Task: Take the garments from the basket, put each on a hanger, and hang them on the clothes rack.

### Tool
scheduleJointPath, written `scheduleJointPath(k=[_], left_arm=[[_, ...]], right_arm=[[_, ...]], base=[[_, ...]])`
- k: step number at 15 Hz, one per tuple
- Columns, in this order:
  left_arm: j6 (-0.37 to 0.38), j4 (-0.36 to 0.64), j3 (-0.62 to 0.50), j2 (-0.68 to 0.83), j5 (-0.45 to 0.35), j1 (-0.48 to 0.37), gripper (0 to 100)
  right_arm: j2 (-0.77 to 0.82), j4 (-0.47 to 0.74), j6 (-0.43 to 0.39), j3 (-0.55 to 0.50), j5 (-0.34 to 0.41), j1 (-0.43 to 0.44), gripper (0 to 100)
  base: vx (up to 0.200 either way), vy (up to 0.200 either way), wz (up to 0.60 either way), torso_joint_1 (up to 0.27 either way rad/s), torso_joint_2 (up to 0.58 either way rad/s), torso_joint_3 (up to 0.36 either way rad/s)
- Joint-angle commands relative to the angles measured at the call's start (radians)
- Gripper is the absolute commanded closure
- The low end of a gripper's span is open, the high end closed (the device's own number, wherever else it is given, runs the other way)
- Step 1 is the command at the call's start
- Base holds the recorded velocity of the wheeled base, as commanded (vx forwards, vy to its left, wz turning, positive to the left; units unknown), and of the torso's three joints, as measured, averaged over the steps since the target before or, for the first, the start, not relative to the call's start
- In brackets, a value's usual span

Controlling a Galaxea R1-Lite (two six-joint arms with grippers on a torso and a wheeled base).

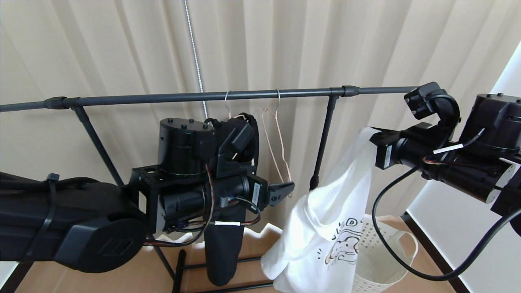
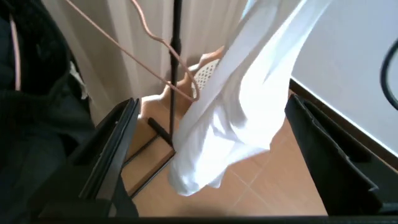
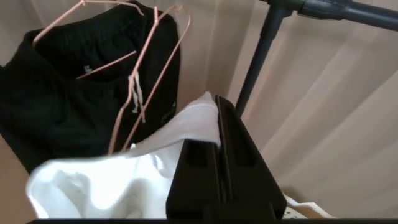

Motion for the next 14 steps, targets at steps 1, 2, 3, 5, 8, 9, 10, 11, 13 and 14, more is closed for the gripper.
scheduleJointPath(k=[1, 2, 3, 5, 8, 9, 10, 11, 13, 14], left_arm=[[-0.002, -0.003, 0.025, -0.04, -0.057, 0.041, 0], [-0.008, -0.003, 0.02, -0.044, -0.088, 0.059, 0], [-0.009, -0.003, 0.011, -0.04, -0.086, 0.061, 0], [-0.016, 0.0, -0.015, -0.012, -0.051, 0.058, 0], [-0.025, 0.065, -0.122, 0.069, 0.139, 0.009, 0], [-0.025, 0.154, -0.217, 0.101, 0.187, -0.016, 0], [-0.025, 0.19, -0.256, 0.111, 0.2, -0.024, 0], [-0.028, 0.304, -0.403, 0.187, 0.245, -0.047, 0], [-0.029, 0.347, -0.535, 0.282, 0.3, -0.045, 0], [-0.029, 0.373, -0.656, 0.374, 0.363, -0.042, 0]], right_arm=[[-0.027, 0.012, -0.006, -0.001, 0.003, -0.02, 100], [-0.03, 0.02, -0.006, 0.0, 0.001, -0.02, 100], [-0.03, 0.02, -0.006, 0.0, 0.001, -0.02, 100], [-0.031, 0.018, -0.006, 0.0, 0.001, -0.02, 100], [-0.051, 0.017, -0.02, 0.009, -0.017, -0.02, 100], [-0.064, 0.017, -0.035, 0.014, -0.024, -0.02, 100], [-0.068, 0.015, -0.043, 0.016, -0.024, -0.019, 100], [-0.079, 0.01, -0.079, 0.023, -0.024, -0.019, 100], [-0.09, 0.009, -0.107, 0.026, -0.024, -0.019, 100], [-0.1, 0.009, -0.115, 0.034, -0.024, -0.019, 100]], base=[[0.0, 0.0, 0.0, 0.0, 0.0, 0.0], [0.0, 0.0, 0.0, 0.0, 0.0, 0.0], [0.0, 0.0, 0.0, 0.0, 0.0, 0.0], [0.0, 0.0, 0.0, 0.0, 0.0, 0.0], [0.0, 0.0, 0.0, 0.0, 0.0, 0.0], [0.0, 0.0, 0.0, 0.0, 0.0, 0.0], [0.0, 0.0, 0.0, 0.0, 0.0, 0.0], [0.0, 0.0, 0.0, 0.0, 0.0, 0.0], [0.0, 0.0, 0.0, 0.0, 0.0, 0.0], [0.0, 0.0, 0.0, 0.0, 0.0, 0.0]])
